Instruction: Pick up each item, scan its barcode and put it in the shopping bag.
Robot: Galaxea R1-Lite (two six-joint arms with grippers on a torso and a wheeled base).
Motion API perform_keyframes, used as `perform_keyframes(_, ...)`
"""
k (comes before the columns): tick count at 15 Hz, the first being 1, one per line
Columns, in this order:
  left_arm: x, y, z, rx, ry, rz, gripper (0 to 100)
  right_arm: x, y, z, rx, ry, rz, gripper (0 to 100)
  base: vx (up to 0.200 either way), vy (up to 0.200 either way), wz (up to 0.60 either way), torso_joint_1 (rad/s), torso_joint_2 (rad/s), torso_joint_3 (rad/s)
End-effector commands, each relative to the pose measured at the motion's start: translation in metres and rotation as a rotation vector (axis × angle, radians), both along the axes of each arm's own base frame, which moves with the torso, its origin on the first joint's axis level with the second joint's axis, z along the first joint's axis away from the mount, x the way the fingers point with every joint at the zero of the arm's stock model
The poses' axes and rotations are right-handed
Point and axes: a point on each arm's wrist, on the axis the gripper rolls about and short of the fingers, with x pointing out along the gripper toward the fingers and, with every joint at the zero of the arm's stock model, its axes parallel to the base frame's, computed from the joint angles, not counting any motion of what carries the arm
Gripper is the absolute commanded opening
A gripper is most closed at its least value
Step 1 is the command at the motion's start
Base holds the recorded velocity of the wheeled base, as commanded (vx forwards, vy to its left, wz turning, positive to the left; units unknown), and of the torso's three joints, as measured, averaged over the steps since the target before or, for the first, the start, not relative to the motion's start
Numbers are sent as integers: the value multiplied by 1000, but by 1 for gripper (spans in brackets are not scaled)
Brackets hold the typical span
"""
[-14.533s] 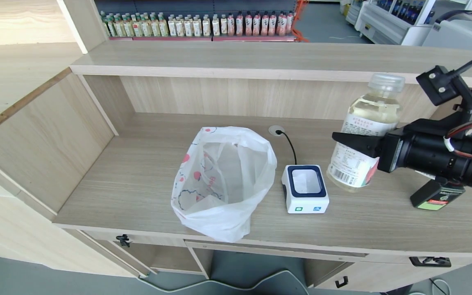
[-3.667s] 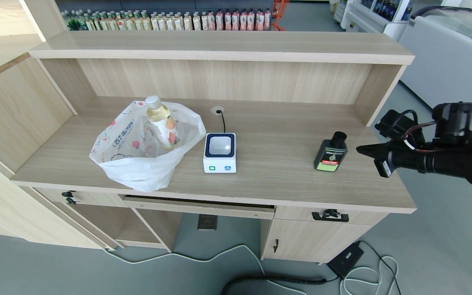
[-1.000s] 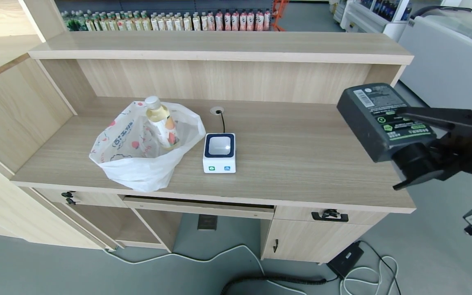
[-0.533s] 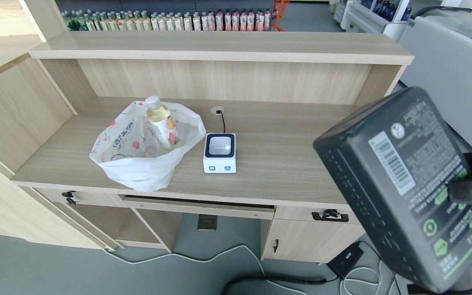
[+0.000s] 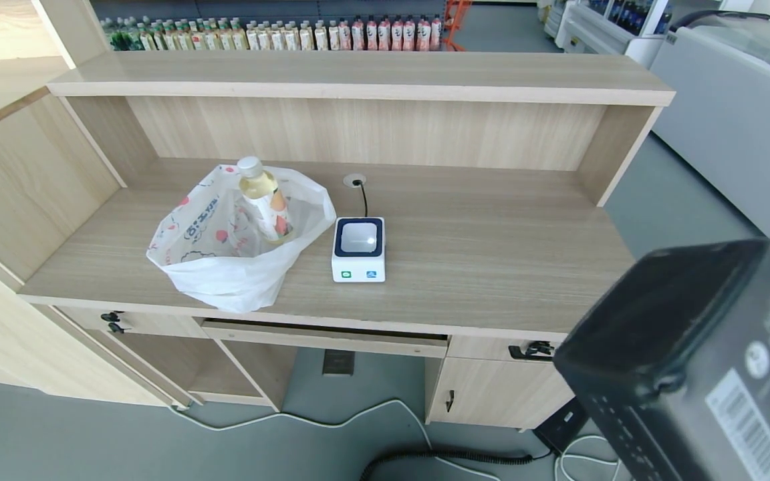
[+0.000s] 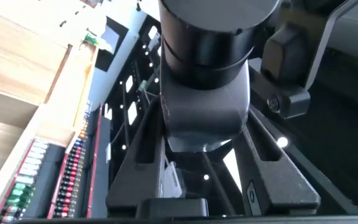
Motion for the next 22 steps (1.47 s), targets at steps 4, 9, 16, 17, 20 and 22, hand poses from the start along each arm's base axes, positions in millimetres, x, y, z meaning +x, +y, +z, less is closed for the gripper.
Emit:
perform_keyframes(4, 0, 0, 0, 0, -1, 0, 100, -5, -3, -4, -33, 24, 8, 0, 0, 0, 0, 0, 0, 0)
perform_keyframes(9, 0, 0, 0, 0, -1, 0, 100, -4, -3, -1, -27, 15, 3, 0, 0, 0, 0, 0, 0, 0)
perform_keyframes(16, 0, 0, 0, 0, -1, 0, 100, 0, -1, 0, -32, 25, 5, 0, 0, 0, 0, 0, 0, 0)
perform_keyframes(17, 0, 0, 0, 0, -1, 0, 100, 0, 0, -1, -32, 23, 5, 0, 0, 0, 0, 0, 0, 0)
perform_keyframes(20, 0, 0, 0, 0, -1, 0, 100, 4, 0, 3, -33, 39, -7, 0, 0, 0, 0, 0, 0, 0)
perform_keyframes(22, 0, 0, 0, 0, -1, 0, 100, 22, -7, 24, -10, 172, -158, 0, 0, 0, 0, 0, 0, 0)
